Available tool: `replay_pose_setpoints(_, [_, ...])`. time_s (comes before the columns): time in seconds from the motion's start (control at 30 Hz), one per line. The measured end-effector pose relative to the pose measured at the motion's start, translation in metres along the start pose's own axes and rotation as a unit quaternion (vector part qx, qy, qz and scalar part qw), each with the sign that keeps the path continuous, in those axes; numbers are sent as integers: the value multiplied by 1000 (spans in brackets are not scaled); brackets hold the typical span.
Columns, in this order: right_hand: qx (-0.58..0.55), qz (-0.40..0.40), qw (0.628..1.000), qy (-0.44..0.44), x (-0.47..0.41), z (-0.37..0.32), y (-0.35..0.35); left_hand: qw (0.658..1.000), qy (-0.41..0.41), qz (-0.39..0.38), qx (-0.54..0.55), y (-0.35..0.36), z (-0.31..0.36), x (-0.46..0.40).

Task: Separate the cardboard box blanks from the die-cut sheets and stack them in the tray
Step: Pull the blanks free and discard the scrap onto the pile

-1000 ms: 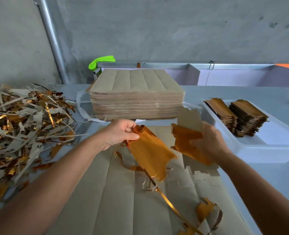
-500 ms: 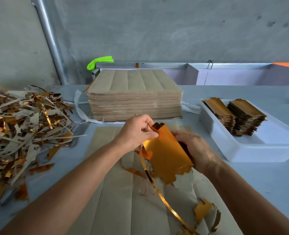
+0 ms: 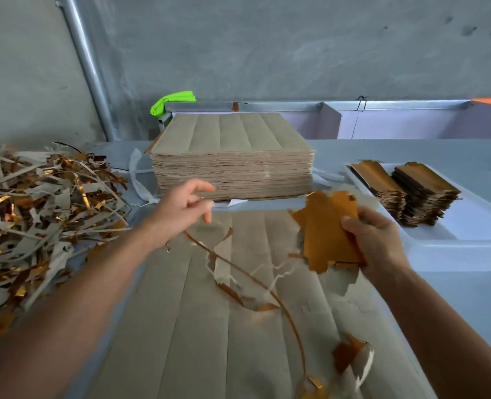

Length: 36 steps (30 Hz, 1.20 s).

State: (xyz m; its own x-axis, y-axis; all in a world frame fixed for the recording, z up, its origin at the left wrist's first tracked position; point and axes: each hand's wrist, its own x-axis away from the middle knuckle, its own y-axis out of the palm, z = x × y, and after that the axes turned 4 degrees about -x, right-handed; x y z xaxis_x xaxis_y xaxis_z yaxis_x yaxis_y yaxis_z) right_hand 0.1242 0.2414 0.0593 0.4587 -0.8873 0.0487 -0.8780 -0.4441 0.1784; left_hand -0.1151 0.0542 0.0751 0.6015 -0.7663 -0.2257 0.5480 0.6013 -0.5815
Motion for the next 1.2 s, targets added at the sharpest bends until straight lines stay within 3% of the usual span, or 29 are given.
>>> replay_pose_setpoints(0.07, [-31,36,999,-21,-4,-4,-11,991,-44,56,111,-17,-8,-1])
replay_pose_setpoints(0.13, [-52,51,997,-40,-6,-8,-19,987,-62,80,127,-30,-18,-1])
replay_pose_setpoints(0.23, [-64,77,994,-48,-8,-14,-25,992,-68,106,30,-37,-32,2])
replay_pose_setpoints(0.4, [-93,177,974,-103,-9,-31,-32,944,-92,294,-121,-56,-42,-7])
replay_pose_setpoints(0.43, [-98,181,972,-113,-10,-33,-32,945,-79,289,-131,-55,-37,-7])
replay_pose_setpoints(0.5, [-98,164,975,-115,-10,-32,-26,969,-32,207,-135,-38,-17,0])
replay_pose_setpoints(0.6, [-94,131,982,-95,-9,-22,-13,985,50,-38,-158,23,23,35])
replay_pose_setpoints(0.7, [-94,113,986,-77,-4,-9,-2,931,65,-264,-245,96,50,79])
replay_pose_setpoints(0.8, [-94,107,987,-77,2,-2,-1,884,68,-359,-292,152,61,113])
replay_pose_setpoints(0.9, [-87,98,988,-76,7,-1,-7,896,132,-321,-277,162,59,121])
replay_pose_setpoints(0.97, [-79,90,990,-78,8,-1,-14,912,143,-333,-190,149,50,118])
replay_pose_setpoints(1.03, [-73,79,991,-80,11,0,-19,910,134,-344,-188,126,39,109])
replay_pose_setpoints(1.1, [-74,70,991,-82,12,0,-23,922,116,-276,-246,90,29,89])
replay_pose_setpoints(1.2, [-79,56,992,-84,12,2,-25,930,97,-74,-347,17,22,49])
